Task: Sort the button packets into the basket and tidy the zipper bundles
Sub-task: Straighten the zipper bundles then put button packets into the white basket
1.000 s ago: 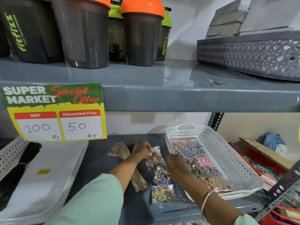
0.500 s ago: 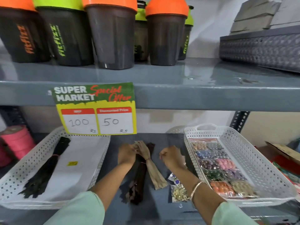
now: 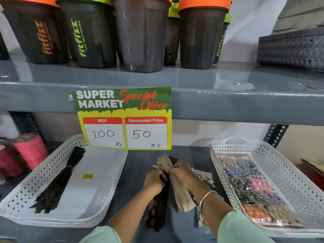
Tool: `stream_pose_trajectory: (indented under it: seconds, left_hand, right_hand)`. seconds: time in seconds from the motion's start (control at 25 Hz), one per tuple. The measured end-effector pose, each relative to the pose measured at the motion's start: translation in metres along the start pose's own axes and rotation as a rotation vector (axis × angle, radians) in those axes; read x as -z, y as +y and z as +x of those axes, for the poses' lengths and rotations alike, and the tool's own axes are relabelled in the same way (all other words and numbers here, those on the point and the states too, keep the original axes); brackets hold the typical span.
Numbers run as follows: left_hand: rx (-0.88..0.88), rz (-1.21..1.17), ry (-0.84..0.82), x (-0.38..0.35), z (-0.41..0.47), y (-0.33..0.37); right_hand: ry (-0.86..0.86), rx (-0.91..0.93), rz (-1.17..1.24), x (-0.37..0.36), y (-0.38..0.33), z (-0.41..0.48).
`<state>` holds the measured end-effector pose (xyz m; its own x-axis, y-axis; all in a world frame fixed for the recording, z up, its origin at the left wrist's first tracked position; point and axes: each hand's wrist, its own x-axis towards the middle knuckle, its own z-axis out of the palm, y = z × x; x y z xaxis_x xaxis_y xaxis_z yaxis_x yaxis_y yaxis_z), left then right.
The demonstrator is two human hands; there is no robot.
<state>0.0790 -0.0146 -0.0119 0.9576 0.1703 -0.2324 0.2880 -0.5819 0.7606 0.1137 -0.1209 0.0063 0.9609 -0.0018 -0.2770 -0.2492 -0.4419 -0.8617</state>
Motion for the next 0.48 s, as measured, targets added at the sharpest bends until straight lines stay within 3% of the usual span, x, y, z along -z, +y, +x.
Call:
stream_pose_trajectory:
  seconds: [0.08, 0.2, 0.36, 0.48]
  left_hand:
    - [0.008, -0.051, -0.020, 0.012, -0.002, -0.005]
    - [-0.007, -0.068, 0.140, 0.037, -0.006, -0.008]
    - [0.036, 0.029, 0.381, 0.063, -0.018, -0.012]
    - [0.082, 0.078, 0.385, 0.065, -0.022, -0.023]
  right_hand:
    - [-0.074, -0.005, 0.203, 0.009, -0.006, -0.009]
    - [-0.164, 0.030, 0.461, 0.013, -0.022, -0.020]
    - [-0.087, 0.065, 0.758, -0.019, -0.037, -0.026]
    - [0.032, 0.010, 0.642, -0.053, -0.025, -0.031]
